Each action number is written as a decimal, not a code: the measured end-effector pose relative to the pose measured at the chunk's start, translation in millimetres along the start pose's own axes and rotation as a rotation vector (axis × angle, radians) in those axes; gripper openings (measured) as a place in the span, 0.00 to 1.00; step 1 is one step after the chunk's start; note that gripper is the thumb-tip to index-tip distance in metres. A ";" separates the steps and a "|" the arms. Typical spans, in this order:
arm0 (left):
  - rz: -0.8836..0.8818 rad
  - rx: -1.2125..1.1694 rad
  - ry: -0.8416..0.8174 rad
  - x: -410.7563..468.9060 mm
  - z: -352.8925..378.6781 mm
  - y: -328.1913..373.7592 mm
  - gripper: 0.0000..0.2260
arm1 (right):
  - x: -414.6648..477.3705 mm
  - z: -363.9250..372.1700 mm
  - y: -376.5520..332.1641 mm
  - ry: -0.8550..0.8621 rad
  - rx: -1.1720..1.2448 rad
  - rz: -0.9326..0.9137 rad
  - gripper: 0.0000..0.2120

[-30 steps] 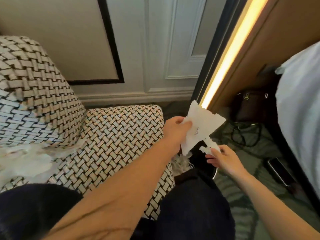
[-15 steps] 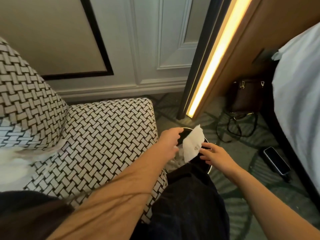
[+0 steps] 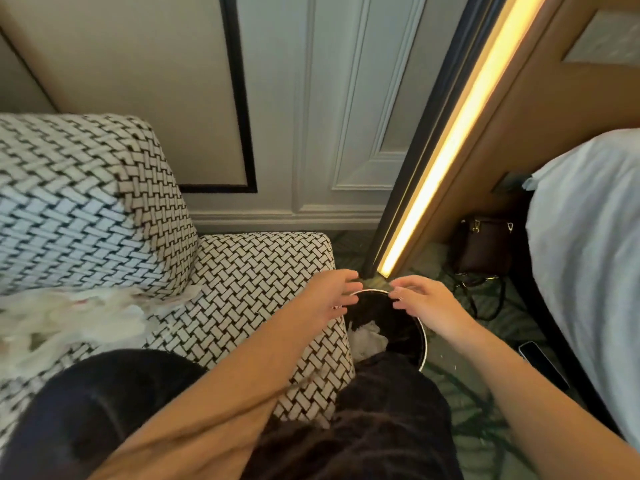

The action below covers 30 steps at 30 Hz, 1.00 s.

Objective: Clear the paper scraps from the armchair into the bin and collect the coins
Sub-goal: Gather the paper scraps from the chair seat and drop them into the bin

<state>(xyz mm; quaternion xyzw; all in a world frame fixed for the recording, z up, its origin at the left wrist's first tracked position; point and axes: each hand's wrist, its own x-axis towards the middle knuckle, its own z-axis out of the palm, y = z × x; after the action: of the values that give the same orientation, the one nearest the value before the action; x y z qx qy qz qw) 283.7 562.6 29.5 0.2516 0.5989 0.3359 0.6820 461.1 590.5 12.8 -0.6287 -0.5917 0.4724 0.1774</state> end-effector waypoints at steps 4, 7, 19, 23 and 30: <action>0.110 0.005 0.057 -43.0 -38.7 6.3 0.14 | -23.7 21.3 -55.3 -0.025 -0.069 -0.133 0.09; 0.201 0.023 0.090 -77.6 -76.2 10.6 0.14 | -42.7 49.3 -97.3 -0.067 -0.126 -0.230 0.09; 0.402 0.046 0.390 -193.7 -227.0 -1.0 0.11 | -103.4 198.0 -218.7 -0.340 -0.284 -0.588 0.10; 0.388 -0.009 0.537 -221.1 -279.8 -40.6 0.11 | -117.7 262.2 -233.7 -0.460 -0.296 -0.640 0.11; 0.297 -0.081 0.813 -251.2 -337.9 -106.0 0.08 | -136.1 352.3 -235.0 -0.608 -0.303 -0.688 0.10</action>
<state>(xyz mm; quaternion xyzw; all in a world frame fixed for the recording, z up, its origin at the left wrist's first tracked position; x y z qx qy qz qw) -47.2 283.1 60.6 0.1552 0.7625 0.5255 0.3441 62.3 403.8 76.0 -0.2487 -0.8524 0.4574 0.0488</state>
